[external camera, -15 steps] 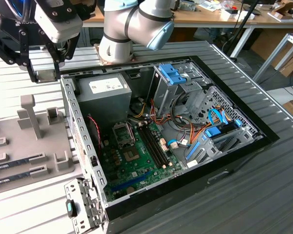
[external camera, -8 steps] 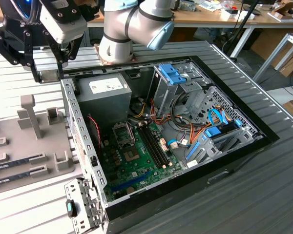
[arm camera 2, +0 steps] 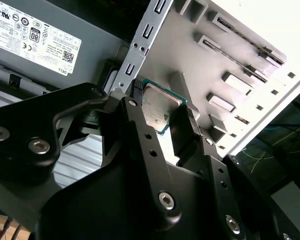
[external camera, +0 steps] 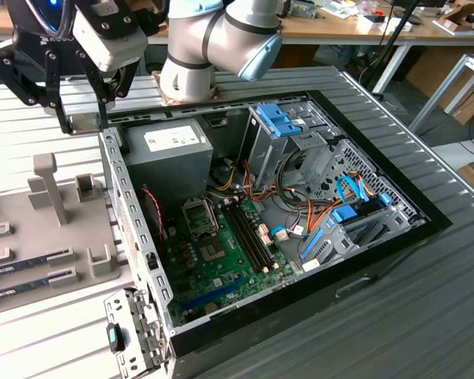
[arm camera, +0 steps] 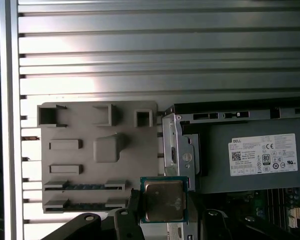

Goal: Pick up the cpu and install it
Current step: 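Pick up the cpu and move it towards the insertion slot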

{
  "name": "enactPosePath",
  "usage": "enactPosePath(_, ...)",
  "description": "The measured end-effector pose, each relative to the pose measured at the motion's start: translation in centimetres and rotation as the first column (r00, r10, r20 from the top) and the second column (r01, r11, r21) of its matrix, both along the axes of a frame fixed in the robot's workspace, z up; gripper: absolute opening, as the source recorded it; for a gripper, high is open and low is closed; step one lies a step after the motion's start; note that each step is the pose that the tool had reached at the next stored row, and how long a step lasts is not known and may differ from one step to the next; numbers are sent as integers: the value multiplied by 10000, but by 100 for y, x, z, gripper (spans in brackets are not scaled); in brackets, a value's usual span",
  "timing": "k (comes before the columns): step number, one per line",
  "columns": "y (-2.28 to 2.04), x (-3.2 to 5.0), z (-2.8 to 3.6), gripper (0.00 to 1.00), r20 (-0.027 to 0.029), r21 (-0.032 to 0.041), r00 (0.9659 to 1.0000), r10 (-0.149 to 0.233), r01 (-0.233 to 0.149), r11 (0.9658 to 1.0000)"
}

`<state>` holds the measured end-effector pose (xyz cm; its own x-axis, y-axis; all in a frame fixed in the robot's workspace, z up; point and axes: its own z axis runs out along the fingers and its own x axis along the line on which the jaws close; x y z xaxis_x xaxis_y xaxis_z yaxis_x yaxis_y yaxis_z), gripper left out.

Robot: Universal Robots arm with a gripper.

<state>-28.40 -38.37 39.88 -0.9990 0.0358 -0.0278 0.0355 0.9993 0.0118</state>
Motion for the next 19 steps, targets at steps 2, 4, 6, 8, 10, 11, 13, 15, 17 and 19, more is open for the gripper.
enactPosePath(2,0,18,-3,47,-1,0,10000,0,0,10000)
enactPosePath(4,0,42,-9,47,0,0,10000,0,0,10000)
enactPosePath(6,0,61,-12,47,-1,0,10000,0,0,10000)
enactPosePath(8,0,84,-17,47,0,0,10000,0,0,10000)
enactPosePath(10,0,116,-24,47,0,0,10000,0,0,10000)
enactPosePath(11,0,129,-28,47,0,-1,10000,0,0,10000)
enactPosePath(13,0,149,-34,47,0,-2,10000,0,0,10000)
enactPosePath(15,0,165,-39,47,0,-3,10000,0,0,10000)
enactPosePath(17,0,194,-49,47,0,-7,10000,0,0,10000)
enactPosePath(19,0,213,-58,47,0,-9,10000,1,-1,10000)
